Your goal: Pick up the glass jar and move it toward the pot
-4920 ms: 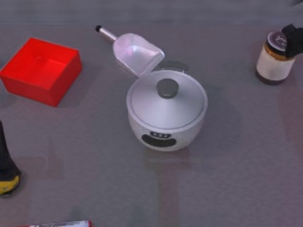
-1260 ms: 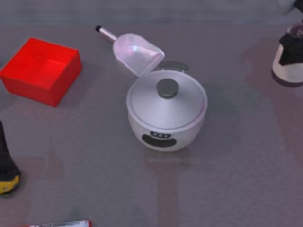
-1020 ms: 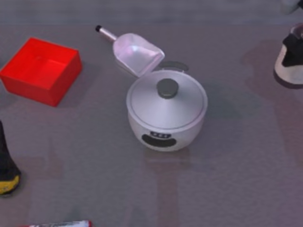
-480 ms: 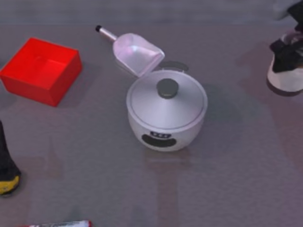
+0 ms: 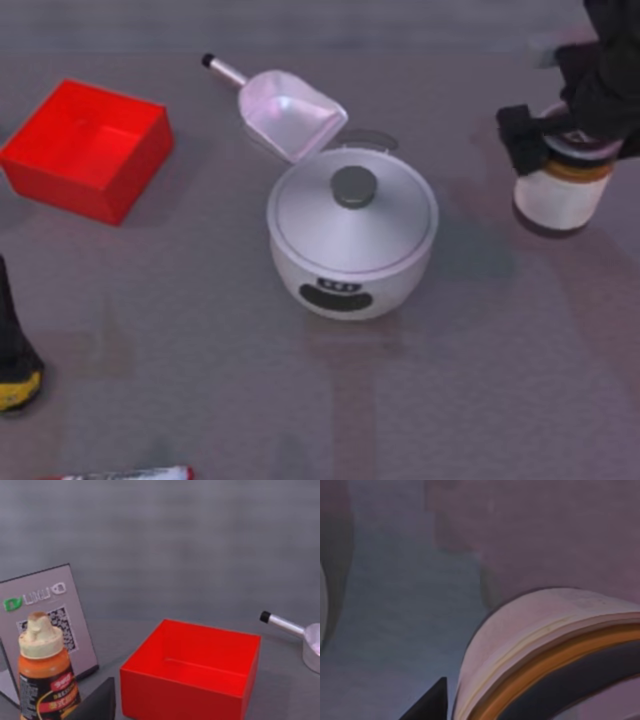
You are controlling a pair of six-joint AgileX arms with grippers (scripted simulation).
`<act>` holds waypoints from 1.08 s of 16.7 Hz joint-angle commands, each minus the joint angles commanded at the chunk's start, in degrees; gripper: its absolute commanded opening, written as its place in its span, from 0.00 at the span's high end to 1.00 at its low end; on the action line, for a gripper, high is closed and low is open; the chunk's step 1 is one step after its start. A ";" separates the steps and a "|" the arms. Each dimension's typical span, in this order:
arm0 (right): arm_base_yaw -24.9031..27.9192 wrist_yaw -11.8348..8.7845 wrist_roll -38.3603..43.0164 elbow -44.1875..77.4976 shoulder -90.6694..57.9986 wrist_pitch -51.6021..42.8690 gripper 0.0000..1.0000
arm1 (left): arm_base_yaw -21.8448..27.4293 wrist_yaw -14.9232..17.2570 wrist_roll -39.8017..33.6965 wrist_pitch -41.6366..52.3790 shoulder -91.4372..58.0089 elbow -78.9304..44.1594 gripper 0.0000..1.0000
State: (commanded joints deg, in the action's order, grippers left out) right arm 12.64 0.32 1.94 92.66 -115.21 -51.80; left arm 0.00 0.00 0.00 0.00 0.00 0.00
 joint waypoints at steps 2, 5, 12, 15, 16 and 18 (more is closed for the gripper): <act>2.34 2.06 7.52 -3.66 1.47 2.63 1.00 | 0.00 0.00 0.00 0.00 0.00 0.00 0.00; 4.84 4.25 14.46 -7.73 2.99 5.36 1.00 | 0.00 0.00 0.00 0.00 0.00 0.00 0.00; 5.20 4.65 16.04 -8.80 3.01 6.15 1.00 | 0.00 0.00 0.00 0.00 0.00 0.00 0.00; 4.97 4.77 16.16 -10.60 1.17 9.97 1.00 | 0.00 0.00 0.00 0.00 0.00 0.00 0.00; 5.00 4.79 16.10 -11.38 0.32 11.85 1.00 | 0.00 0.00 0.00 0.00 0.00 0.00 0.00; 5.15 4.79 15.90 -12.76 -1.22 14.83 1.00 | 0.00 0.00 0.00 0.00 0.00 0.00 0.00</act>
State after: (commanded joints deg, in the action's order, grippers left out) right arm 17.78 5.11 17.85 79.90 -116.43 -36.96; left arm 0.00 0.00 0.00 0.00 0.00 0.00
